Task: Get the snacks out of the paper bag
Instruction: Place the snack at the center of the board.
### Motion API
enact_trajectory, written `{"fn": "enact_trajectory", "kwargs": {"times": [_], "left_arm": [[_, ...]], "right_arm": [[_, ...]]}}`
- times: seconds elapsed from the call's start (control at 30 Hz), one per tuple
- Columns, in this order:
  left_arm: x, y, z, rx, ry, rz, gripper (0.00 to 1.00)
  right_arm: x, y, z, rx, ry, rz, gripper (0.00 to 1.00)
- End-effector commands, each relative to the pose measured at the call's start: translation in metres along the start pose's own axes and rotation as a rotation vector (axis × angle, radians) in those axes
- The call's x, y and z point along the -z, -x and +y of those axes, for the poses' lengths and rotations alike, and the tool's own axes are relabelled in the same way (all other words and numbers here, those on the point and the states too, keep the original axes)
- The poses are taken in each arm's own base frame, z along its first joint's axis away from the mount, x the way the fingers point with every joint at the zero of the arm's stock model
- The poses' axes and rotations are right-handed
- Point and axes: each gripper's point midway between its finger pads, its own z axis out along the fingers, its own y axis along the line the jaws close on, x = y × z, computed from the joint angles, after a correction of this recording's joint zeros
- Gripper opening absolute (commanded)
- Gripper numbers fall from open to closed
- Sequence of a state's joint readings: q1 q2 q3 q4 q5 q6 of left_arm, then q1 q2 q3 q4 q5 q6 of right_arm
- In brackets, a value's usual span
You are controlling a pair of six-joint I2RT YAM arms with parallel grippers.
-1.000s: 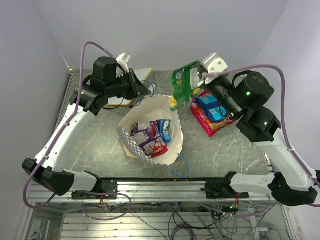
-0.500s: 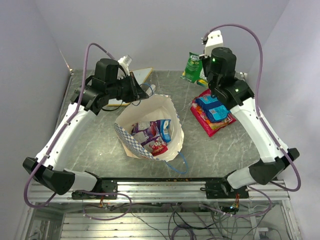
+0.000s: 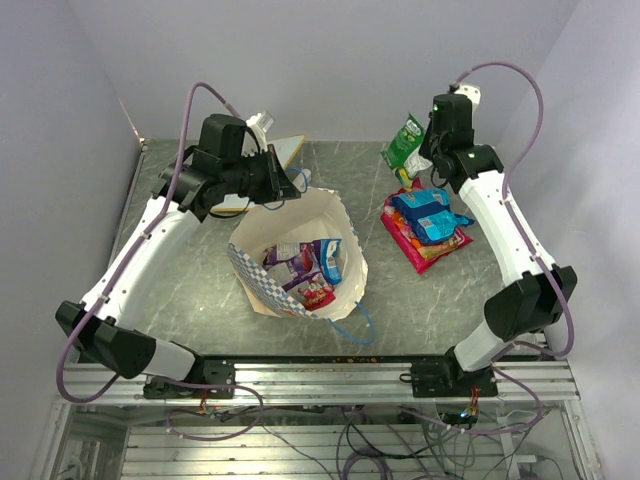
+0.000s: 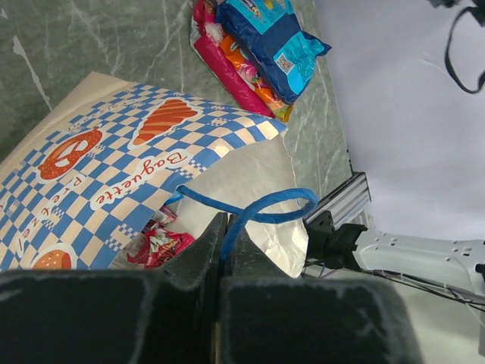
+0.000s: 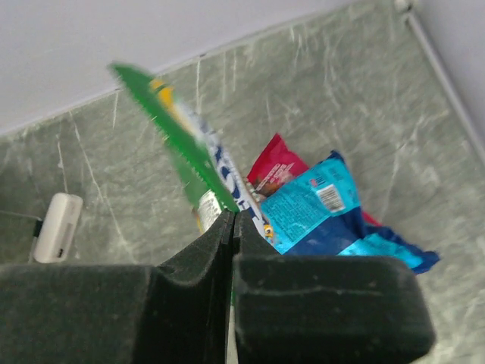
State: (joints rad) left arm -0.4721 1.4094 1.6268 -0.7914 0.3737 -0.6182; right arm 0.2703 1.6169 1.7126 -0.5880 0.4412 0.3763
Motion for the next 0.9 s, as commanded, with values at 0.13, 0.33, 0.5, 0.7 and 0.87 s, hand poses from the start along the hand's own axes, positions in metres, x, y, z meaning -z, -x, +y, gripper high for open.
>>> {"fn": "enact_trajectory", "kwargs": {"times": [0.13, 0.33, 0.5, 0.7, 0.87], "left_arm": [[0.014, 0.006, -0.004, -0.120, -0.011, 0.003, 0.07], [0.013, 0.009, -0.004, -0.150, -0.016, 0.012, 0.07], [0.009, 0.007, -0.002, -0.156, -0.026, 0.035, 0.07], [0.005, 0.003, 0.001, -0.152, -0.040, 0.051, 0.07], [0.000, 0.007, 0.000, -0.150, -0.051, 0.048, 0.07]], "right_arm": [[-0.033, -0.019, -0.016, -0.475, -0.026, 0.021, 0.00], [-0.044, -0.053, -0.037, -0.612, -0.094, 0.067, 0.00], [-0.039, -0.084, -0.055, -0.643, -0.158, 0.125, 0.00], [-0.010, -0.110, -0.071, -0.651, -0.198, 0.168, 0.00], [0.002, -0.139, -0.098, -0.603, -0.282, 0.181, 0.00]]}}
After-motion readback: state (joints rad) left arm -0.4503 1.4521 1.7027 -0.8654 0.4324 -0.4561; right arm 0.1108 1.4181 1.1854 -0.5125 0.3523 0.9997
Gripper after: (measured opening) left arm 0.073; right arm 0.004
